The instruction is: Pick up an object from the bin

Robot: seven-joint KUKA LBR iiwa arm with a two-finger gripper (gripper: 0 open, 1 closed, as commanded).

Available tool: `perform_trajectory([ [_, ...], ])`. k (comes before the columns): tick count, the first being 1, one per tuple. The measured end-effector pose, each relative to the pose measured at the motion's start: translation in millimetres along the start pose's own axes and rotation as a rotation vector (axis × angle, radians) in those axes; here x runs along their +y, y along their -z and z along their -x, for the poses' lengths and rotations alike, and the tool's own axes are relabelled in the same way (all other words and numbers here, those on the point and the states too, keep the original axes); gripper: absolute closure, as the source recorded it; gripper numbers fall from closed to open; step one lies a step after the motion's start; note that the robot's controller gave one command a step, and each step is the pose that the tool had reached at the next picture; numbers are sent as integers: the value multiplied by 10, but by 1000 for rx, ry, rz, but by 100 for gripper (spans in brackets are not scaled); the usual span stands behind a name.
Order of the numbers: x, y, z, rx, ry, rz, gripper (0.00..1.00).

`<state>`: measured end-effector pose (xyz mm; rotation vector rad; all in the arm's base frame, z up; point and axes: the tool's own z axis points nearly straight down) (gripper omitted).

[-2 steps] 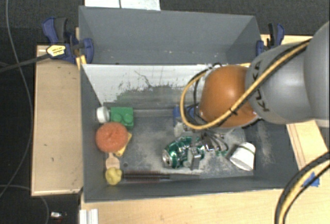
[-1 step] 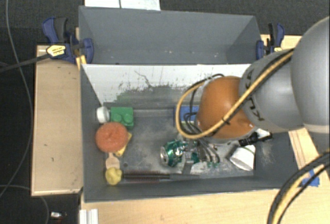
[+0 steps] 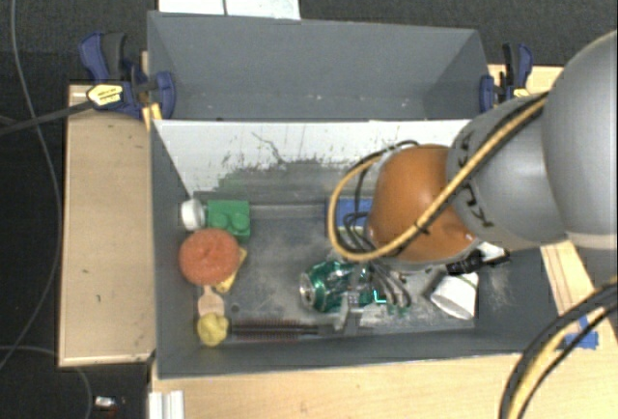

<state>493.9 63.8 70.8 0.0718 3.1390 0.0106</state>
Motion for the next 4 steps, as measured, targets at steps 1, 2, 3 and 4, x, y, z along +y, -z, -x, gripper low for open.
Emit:
perform_trajectory([
  [1, 3, 9, -2, 0, -5, 1, 100],
  [2, 4, 9, -1, 0, -6, 1, 100],
  [3, -51, 475, 30, 5, -11, 0, 100],
  [4, 11, 1309, 10, 3, -11, 0, 100],
])
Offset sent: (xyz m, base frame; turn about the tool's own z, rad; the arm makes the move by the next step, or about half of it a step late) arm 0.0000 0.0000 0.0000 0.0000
